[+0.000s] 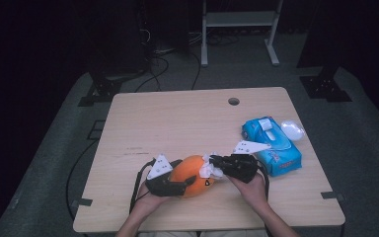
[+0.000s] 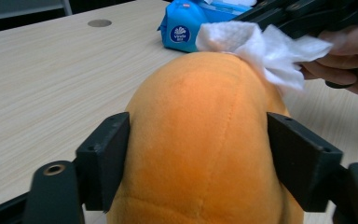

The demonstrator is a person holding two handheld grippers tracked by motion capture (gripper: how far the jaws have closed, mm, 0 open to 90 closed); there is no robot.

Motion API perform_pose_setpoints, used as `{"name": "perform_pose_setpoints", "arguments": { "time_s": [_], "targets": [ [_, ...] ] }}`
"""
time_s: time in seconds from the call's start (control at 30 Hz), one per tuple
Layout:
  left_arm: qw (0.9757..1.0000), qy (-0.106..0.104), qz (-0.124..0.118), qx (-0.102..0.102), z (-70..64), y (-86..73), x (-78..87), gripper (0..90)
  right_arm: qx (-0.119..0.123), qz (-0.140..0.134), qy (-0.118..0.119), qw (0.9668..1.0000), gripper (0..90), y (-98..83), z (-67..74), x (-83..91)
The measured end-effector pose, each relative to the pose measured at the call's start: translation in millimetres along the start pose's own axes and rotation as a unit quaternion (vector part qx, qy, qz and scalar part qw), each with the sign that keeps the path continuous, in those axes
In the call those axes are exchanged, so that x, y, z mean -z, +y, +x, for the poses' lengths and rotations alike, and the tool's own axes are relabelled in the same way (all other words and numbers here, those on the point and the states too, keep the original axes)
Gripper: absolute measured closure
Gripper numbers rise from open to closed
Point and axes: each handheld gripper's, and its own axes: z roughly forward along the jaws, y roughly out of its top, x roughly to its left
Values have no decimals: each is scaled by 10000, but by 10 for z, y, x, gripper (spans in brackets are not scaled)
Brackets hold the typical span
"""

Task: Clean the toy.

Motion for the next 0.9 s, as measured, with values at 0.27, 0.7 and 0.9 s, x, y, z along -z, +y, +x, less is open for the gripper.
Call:
{"name": "perform_pose_setpoints", "arguments": {
  "time_s": [0.27,0.7,0.9],
  "targets": [
    [9917,378,-545,-1099,-204,114,-88,466,235,-355,115,9990,804,150,152,89],
    [9995,-96,46,298,-4,19,-60,79,-32,-13,-79,10000,806,-27,-94,92],
    [9997,-219,21,-84,-12,14,-42,381,249,-35,-45,9997,805,80,56,97]
  ]
}}
